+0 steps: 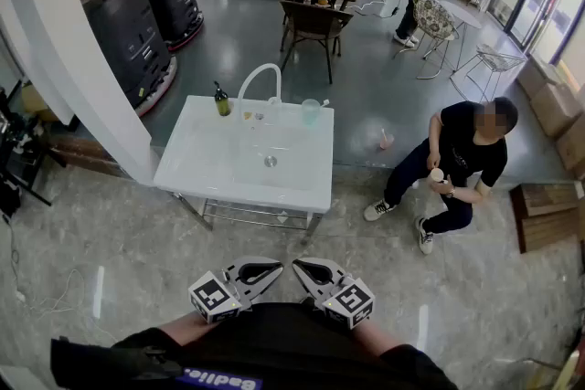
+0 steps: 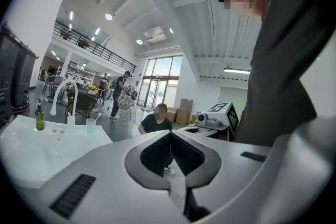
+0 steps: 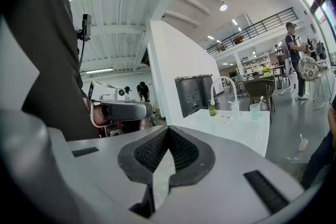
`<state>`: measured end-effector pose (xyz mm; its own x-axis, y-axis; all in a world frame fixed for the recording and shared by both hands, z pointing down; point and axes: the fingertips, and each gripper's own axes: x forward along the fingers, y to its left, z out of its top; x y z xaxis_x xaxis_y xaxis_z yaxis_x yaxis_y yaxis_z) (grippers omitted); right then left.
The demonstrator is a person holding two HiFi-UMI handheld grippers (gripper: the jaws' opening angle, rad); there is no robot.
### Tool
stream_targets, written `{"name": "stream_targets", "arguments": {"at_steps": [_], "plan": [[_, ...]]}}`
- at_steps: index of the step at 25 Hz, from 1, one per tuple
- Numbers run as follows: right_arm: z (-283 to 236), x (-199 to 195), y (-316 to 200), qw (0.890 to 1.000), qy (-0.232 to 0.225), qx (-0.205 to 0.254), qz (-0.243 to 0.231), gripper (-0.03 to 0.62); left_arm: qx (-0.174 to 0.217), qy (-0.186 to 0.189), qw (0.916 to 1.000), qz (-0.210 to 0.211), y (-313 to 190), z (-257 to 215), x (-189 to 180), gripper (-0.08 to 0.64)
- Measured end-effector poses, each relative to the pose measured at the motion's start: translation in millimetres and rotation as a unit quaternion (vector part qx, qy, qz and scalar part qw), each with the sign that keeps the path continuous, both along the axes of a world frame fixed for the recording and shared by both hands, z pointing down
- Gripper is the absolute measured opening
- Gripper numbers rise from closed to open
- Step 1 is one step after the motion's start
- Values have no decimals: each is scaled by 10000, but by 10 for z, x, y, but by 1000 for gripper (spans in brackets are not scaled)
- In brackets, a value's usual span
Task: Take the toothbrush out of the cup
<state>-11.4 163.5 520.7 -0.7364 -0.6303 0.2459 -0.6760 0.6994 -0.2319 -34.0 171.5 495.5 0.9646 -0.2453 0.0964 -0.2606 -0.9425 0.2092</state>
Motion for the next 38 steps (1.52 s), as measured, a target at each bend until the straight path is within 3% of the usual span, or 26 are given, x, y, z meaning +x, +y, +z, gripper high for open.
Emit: {"name": "stream_targets", "arguments": {"at_steps": [10, 18, 30, 38], "plan": [[12, 20, 46, 10000, -6, -31, -1, 12, 116, -237, 9996, 38, 42, 66, -7, 11], [60, 78, 18, 9999, -113, -16, 64, 12, 12, -62, 9999, -89, 15, -5, 13, 11], [60, 190, -67, 9998, -180, -22, 22, 12, 84, -263, 9995, -126, -55, 60, 100, 11], [77, 315, -135, 9996, -266, -22, -63, 12, 56, -417, 9982, -432, -147, 19, 184, 11]]}}
